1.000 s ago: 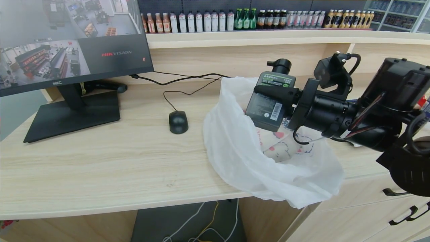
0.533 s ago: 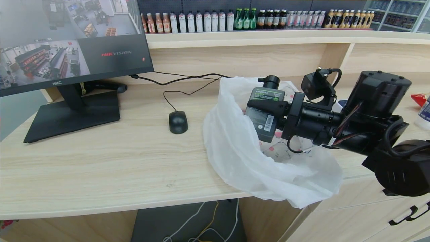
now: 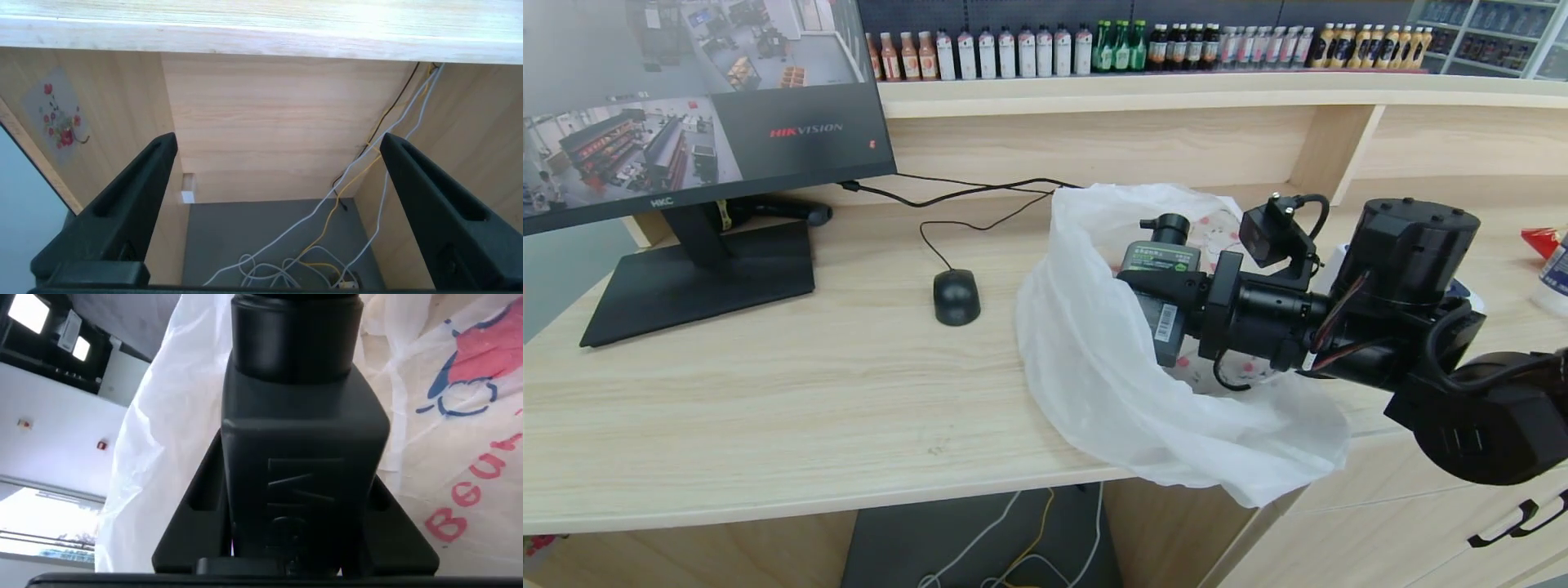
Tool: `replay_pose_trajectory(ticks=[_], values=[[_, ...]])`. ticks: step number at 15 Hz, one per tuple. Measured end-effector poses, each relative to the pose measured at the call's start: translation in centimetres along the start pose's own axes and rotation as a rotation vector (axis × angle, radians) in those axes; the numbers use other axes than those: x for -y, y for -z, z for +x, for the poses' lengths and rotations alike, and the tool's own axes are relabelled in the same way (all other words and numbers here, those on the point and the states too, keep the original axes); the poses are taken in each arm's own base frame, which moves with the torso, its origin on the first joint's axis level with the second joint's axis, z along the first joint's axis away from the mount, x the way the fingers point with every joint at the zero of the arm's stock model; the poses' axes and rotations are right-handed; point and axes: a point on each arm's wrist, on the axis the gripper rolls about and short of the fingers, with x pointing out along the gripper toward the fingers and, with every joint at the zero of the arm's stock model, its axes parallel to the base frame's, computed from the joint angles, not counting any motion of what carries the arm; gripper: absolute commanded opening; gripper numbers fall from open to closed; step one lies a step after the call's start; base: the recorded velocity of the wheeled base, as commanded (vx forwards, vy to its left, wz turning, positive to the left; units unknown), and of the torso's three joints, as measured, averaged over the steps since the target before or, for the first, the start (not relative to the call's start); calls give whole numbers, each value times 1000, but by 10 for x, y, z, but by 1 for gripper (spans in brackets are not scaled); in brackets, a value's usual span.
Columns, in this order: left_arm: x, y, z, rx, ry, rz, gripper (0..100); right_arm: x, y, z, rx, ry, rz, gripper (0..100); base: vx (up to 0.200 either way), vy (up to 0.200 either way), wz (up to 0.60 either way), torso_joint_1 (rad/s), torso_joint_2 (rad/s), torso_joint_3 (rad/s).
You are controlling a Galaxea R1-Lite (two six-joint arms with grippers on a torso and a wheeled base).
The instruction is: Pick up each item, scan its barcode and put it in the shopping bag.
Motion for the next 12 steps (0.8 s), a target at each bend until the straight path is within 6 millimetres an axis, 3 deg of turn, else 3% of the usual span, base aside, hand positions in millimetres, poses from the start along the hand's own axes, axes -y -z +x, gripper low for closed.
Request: replay_pose_trajectory(ticks=[12], values=[[0, 0, 0, 0, 0, 0, 100, 13, 13, -4, -15, 57, 21, 0, 0, 0, 0, 0, 0, 0]])
